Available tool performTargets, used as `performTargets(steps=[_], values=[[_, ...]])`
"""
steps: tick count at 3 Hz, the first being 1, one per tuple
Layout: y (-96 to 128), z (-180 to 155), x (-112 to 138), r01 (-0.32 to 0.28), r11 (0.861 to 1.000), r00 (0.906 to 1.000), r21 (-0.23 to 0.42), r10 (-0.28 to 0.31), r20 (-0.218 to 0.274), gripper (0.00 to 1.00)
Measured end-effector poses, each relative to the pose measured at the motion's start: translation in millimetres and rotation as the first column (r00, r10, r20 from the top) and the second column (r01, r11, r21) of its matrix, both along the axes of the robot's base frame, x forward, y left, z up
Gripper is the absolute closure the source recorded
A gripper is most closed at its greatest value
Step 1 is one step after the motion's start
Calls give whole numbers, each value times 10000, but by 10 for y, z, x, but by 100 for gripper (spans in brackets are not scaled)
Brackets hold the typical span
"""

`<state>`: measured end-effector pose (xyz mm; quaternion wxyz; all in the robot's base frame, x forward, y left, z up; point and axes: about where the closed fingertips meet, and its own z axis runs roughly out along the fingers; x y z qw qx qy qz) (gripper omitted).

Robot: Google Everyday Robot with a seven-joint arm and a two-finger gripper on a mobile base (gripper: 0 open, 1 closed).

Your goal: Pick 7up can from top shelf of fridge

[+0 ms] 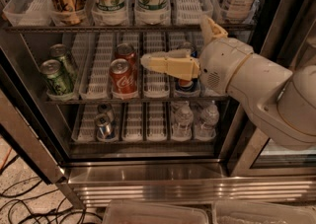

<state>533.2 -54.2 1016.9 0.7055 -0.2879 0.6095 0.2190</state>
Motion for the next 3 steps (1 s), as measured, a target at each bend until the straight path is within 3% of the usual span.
performTargets(steps=[1, 2, 3], values=[[-19, -44, 9, 364, 9975, 9991, 608, -348, -261, 0], [-7, -62, -36, 1147, 9863, 9924, 1188, -1084, -578, 0], [-37, 4, -79, 1789, 9764, 9832, 1210, -1729, -578, 0]])
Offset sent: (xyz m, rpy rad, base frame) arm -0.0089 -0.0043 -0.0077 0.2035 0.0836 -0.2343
